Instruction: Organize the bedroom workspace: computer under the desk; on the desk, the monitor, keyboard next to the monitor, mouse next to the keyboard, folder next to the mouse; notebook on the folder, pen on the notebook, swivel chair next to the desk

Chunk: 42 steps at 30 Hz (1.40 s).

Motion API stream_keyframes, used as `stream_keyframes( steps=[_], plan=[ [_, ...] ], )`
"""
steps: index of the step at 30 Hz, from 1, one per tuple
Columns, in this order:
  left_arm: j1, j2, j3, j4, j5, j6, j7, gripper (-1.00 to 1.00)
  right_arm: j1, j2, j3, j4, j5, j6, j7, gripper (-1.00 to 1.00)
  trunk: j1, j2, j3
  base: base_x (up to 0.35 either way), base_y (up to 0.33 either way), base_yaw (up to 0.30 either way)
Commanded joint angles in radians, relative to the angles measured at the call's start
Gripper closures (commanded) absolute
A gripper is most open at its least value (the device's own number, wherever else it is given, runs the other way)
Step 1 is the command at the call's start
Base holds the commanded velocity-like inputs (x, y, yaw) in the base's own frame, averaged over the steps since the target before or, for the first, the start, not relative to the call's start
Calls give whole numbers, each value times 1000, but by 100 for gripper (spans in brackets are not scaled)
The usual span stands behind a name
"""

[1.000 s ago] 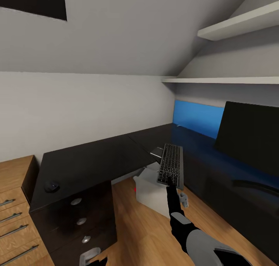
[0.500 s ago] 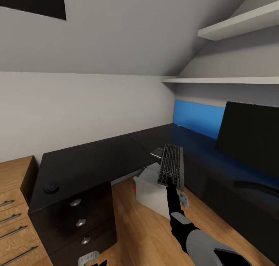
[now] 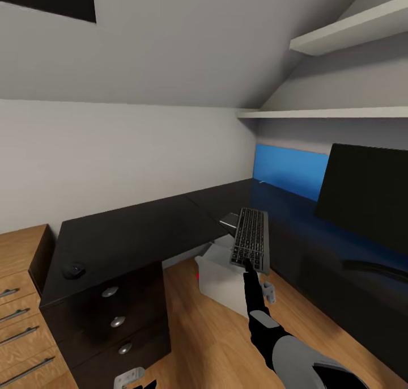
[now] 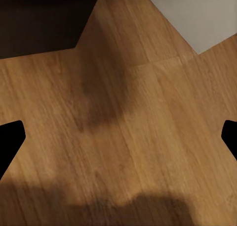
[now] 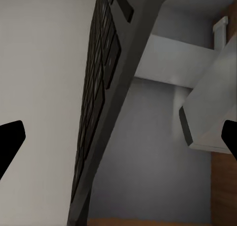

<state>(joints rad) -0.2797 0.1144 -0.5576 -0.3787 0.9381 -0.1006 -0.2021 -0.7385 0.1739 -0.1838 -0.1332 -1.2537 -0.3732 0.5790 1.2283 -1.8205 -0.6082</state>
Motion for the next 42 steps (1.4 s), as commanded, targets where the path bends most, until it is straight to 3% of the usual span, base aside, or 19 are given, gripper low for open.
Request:
stream_keyframes(
  steps=[1,24,29,37,38,42],
  plan=[
    [-1,1,-8,1,11,-5,-2,-100,-1,1,-8,1,0,0,7,-100,0,-1,-1,0,0,0],
    [-1,8,-9,1,14,-5,0,-100,-1,1,-5,3,3,0,7,-100,0,-1,-1,75,0,0],
    [-1,8,-9,1,15,-5,0,-100,-1,-24,-5,4,1,1,5,-100,0,-1,-1,2,0,0],
    [-1,8,-10,1,16,-5,0,-100,-1,-31,-5,4,1,1,3,-100,0,-1,-1,0,0,0],
    [-1,8,-10,1,16,-5,0,-100,-1,-31,-5,4,2,1,2,100,0,-1,-1,0,0,0],
    [-1,8,-10,1,16,-5,0,-100,-1,-31,-5,4,2,0,2,100,0,-1,-1,0,0,0]
  ],
)
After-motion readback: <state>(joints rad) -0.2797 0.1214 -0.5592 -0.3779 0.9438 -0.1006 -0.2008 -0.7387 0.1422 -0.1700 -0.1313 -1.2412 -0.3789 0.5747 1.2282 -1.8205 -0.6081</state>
